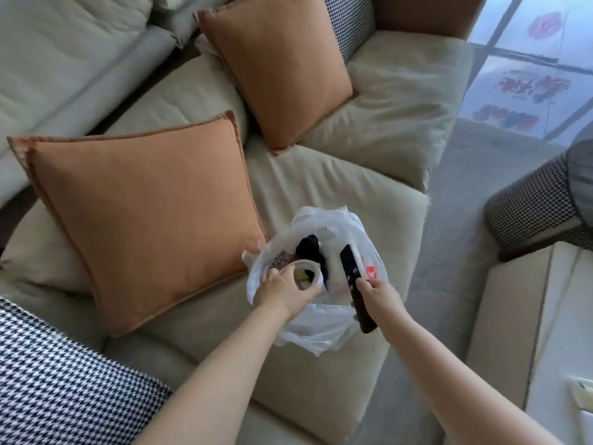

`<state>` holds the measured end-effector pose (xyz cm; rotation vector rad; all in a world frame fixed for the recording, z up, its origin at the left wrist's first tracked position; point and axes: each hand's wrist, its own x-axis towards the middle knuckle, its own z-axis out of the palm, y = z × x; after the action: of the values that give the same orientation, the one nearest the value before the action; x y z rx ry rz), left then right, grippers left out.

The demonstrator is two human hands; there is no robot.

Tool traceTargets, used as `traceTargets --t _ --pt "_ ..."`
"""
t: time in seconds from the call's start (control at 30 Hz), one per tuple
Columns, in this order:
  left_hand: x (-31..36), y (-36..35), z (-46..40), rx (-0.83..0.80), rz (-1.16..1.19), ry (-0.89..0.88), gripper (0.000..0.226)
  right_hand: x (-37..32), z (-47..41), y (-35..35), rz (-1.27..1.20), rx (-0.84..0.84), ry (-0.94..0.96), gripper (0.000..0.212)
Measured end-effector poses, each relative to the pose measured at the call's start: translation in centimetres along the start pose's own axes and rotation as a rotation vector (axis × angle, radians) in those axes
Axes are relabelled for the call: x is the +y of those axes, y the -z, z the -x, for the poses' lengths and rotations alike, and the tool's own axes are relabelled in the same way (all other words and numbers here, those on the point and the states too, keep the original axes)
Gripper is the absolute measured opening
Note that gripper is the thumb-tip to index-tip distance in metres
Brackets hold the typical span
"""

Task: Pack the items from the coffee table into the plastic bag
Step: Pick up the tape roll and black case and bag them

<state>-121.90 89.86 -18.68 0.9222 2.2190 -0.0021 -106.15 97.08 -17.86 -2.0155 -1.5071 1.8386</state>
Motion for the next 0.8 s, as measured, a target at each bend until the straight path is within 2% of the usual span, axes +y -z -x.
traceTargets --t 0.07,0.2,0.4,0.5,0.63,0.8 --pt "-0.5 -0.2 -2.0 -0.048 0.003 0.008 0.080 -0.5 -2.5 -1.4 0.028 0.011 -0.029 0.027" --pt "-1.0 -0.5 -5.0 -0.116 -0.022 0.014 0.080 -1.0 -6.2 -2.8 0.244 0.055 -0.075 0.023" --pt "-1.3 -1.4 -7.7 -0.164 -0.068 0.005 0.095 -2.0 -9.4 -4.5 0.339 0.080 -0.074 0.023" --pt "-1.5 -2.1 -8.3 -0.190 -0.109 0.015 0.097 -2.2 -10.4 -5.6 0.355 0.090 -0.031 0.032" --pt "-1.8 -2.6 -8.3 -0.202 -0.134 -0.025 0.085 -2.2 -9.9 -6.2 0.311 0.128 -0.013 0.053" --pt "-0.7 -2.0 -7.1 -0.120 -0.184 -0.079 0.069 -0.8 -7.0 -4.1 0.347 0.209 0.071 0.049"
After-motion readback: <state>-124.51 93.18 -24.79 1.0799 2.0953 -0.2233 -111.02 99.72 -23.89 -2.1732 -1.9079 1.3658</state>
